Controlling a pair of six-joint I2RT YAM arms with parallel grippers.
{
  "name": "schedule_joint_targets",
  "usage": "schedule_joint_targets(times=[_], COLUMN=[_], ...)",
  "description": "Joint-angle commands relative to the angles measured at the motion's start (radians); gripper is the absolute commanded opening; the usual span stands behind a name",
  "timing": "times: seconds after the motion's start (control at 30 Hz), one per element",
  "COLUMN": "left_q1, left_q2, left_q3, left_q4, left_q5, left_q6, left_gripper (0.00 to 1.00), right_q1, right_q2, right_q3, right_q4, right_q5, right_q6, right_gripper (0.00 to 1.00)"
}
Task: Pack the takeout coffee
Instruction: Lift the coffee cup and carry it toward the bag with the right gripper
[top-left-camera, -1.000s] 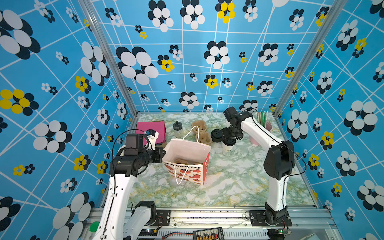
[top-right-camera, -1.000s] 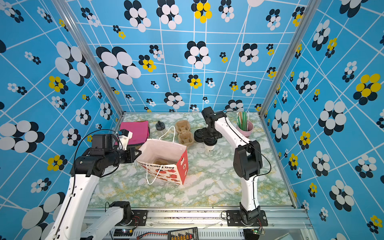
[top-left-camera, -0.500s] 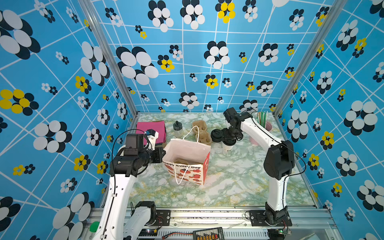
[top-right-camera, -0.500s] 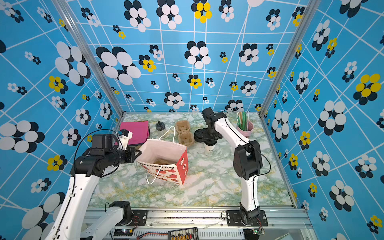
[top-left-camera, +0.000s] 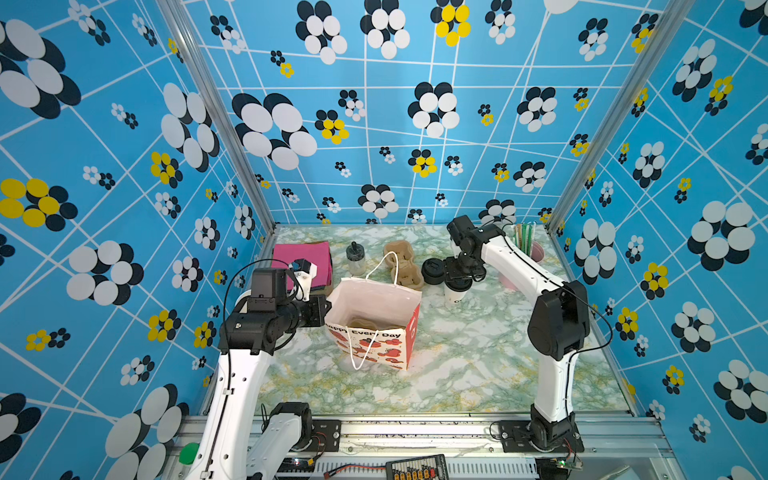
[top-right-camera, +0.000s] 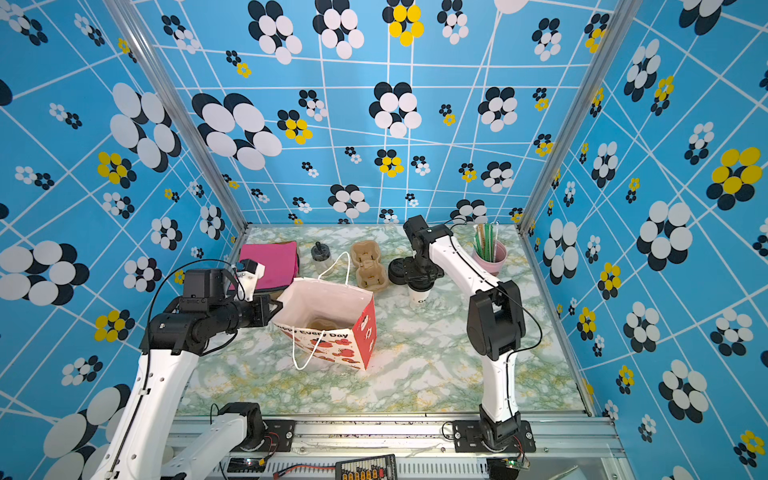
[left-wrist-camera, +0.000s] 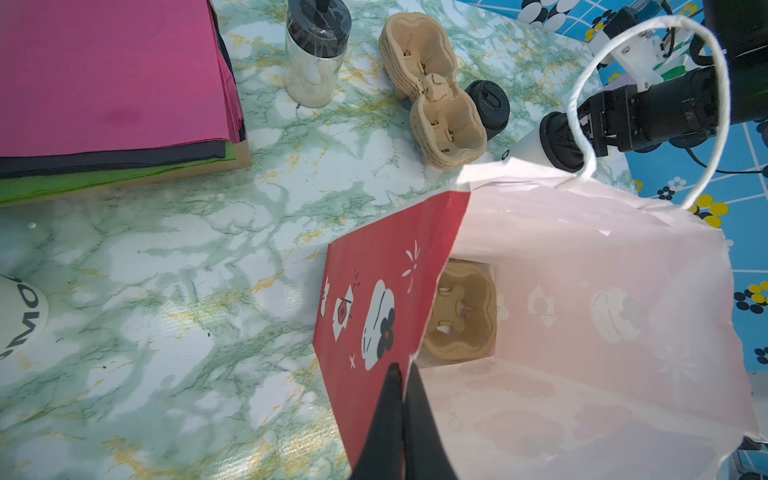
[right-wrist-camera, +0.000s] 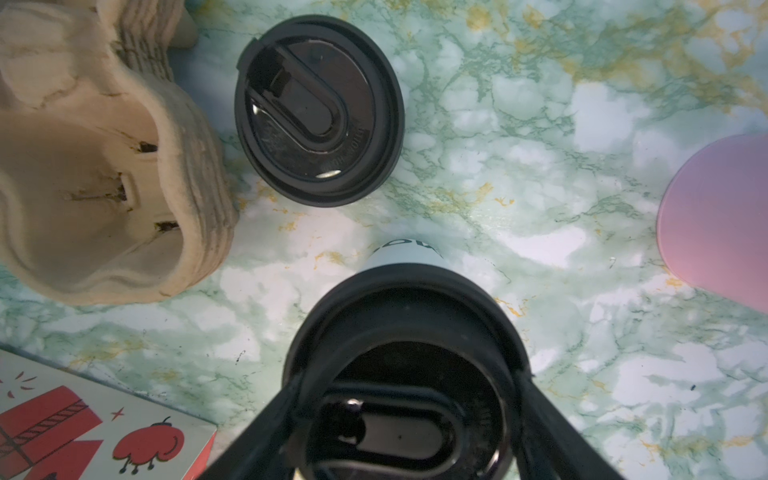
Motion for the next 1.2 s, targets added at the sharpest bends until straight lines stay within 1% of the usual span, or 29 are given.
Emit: schedule_joint_targets(times=[0.0, 0.27, 0.67, 0.77, 0.9, 1.0, 1.17], left_q1=[0.004, 0.004, 0.004, 0.004, 0.004, 0.004, 0.004], left_q2=[-0.017, -0.024, -0.024, -0.023, -0.018, -0.014, -0.014], left_q3=[-0.015, -0.013, -0.023, -0.027, -0.028, -0.028, -0.032], left_q4=[-0.022, -0.028, -0.011, -0.006, 0.005, 0.011, 0.02], left_q5=[-0.006, -0.006, 0.006, 0.012, 0.022, 0.03, 0.038], left_q6=[0.02, 0.02, 0.011, 0.009, 0.003, 0.002, -0.003], left_gripper=[0.0, 0.0, 0.0, 0.0, 0.0, 0.0, 0.0], right_q1=[-0.005, -0.005, 0.008, 0.035, 0.102, 0.165, 0.243], right_q2=[-0.004, -0.109, -0.286, -0.311, -0.316, -0.311, -0.282], right_q3=[-0.039, -0.026, 0.048, 0.104, 0.226, 0.32, 0.467], right_q4=[-0.035, -0.053, -0.147, -0.194, -0.281, -0.33, -0.411], right_q5=[-0.035, -0.023, -0.089, -0.091, -0.071, -0.052, -0.051], right_q6=[-0.011, -0.023, -0.096, -0.116, -0.146, -0.161, -0.172], right_gripper=[0.74, 0.73, 0.72, 0.72, 0.72, 0.72, 0.73])
